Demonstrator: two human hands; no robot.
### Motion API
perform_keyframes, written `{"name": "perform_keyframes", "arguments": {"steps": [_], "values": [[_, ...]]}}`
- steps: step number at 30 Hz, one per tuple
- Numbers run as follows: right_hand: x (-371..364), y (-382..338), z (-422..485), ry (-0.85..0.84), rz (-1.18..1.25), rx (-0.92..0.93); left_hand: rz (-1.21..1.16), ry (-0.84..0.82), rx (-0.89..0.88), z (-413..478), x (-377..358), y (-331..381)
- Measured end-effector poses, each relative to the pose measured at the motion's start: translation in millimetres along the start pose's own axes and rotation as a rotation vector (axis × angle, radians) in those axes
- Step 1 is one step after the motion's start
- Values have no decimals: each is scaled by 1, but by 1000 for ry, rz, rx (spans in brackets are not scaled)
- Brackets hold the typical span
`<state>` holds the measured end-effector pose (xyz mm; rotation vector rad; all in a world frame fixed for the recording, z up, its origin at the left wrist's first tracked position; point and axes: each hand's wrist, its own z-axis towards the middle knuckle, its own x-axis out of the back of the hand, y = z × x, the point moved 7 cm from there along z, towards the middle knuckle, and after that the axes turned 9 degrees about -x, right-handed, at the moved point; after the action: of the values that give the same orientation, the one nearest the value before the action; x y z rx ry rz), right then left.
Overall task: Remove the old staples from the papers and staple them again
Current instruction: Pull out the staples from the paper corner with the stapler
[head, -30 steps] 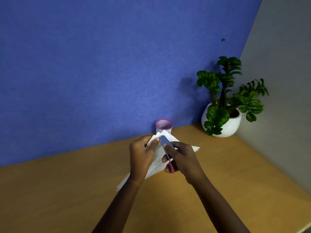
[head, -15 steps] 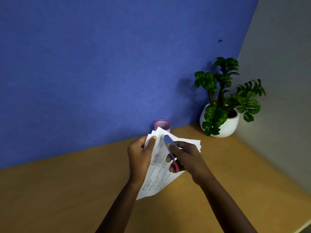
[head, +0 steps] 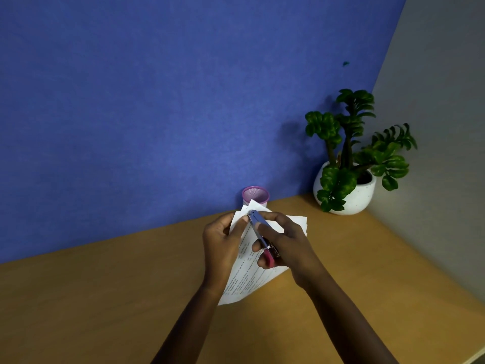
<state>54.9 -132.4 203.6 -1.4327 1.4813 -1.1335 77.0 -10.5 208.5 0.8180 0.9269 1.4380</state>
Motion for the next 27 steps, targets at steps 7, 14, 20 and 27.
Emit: {"name": "perform_keyframes", "arguments": {"steps": [7, 14, 20, 27], "values": [[0, 1, -3, -5, 4, -9, -15, 8, 31, -5, -2, 0], [2, 0, -4, 4, 2, -18, -13, 4, 30, -3, -2, 0], [1, -2, -2, 50, -24, -3, -6, 22, 30, 0, -1, -2], [1, -4, -3, 120, -151, 83, 15, 33, 18, 0, 0, -10]]}}
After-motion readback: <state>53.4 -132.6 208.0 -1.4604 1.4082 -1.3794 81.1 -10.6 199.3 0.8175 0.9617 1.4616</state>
